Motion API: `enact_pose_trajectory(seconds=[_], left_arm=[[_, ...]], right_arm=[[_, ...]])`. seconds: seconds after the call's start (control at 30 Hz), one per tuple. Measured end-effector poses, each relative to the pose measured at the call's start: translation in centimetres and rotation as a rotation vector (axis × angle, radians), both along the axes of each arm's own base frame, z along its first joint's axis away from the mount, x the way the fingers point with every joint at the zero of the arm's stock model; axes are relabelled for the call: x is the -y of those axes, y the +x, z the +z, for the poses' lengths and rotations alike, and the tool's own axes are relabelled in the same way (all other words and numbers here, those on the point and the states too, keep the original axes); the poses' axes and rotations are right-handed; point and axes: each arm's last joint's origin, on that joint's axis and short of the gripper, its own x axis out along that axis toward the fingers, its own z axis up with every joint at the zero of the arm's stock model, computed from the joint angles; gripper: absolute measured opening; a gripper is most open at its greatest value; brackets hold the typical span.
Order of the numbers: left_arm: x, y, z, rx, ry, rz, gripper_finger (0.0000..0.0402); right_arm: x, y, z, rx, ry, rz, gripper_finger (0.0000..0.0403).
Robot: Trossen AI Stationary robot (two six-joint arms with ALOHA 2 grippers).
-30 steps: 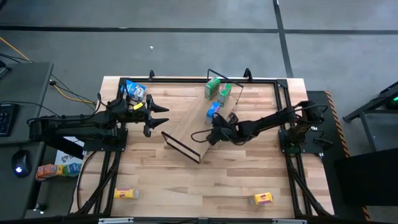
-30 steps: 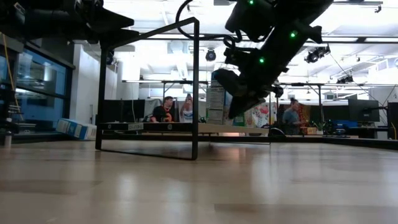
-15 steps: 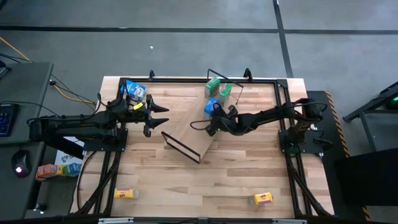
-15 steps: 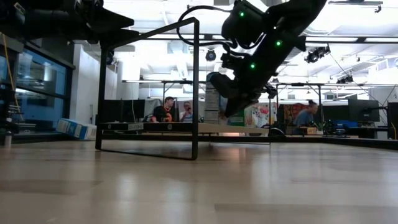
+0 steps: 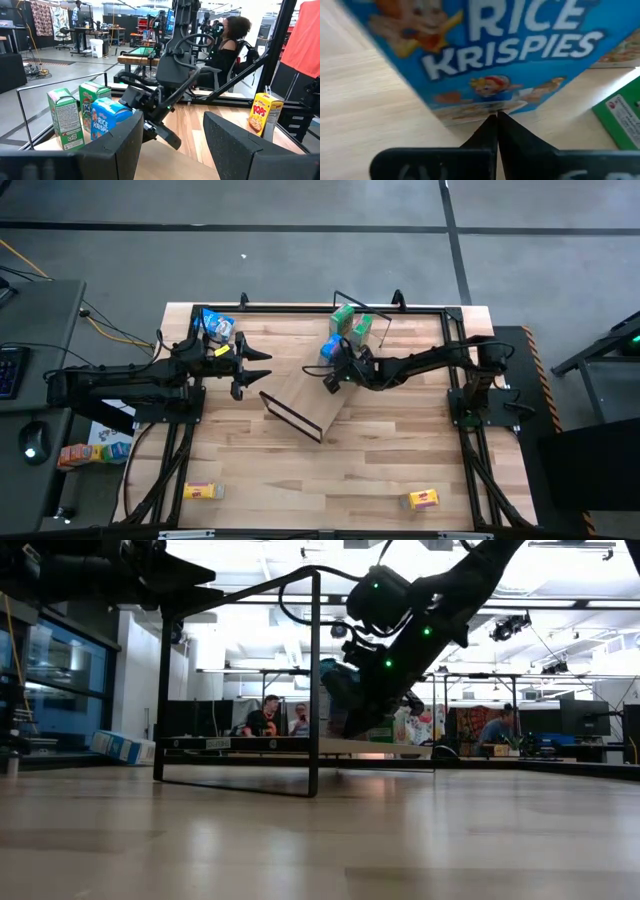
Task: Stack cereal on shelf
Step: Put the bottom blue cereal box on the shelf
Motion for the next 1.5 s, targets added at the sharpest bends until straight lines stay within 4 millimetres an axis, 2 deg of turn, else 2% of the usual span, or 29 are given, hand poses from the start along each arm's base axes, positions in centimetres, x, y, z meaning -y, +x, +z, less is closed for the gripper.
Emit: enact_pose_trajectory(seconds=[0.87,1.5], left_arm=[[0.0,0.0,0.0,-0.002,0.008,0.0,0.0198],[0.0,0.0,0.0,-0.002,0.008,0.0,0.0198]], right_arm=[[1.7,0.0,0.3,0.018,-0.053,-0.042,0.0],[0.8,0.6,0.6,0.086,0.009,0.03,0.0]])
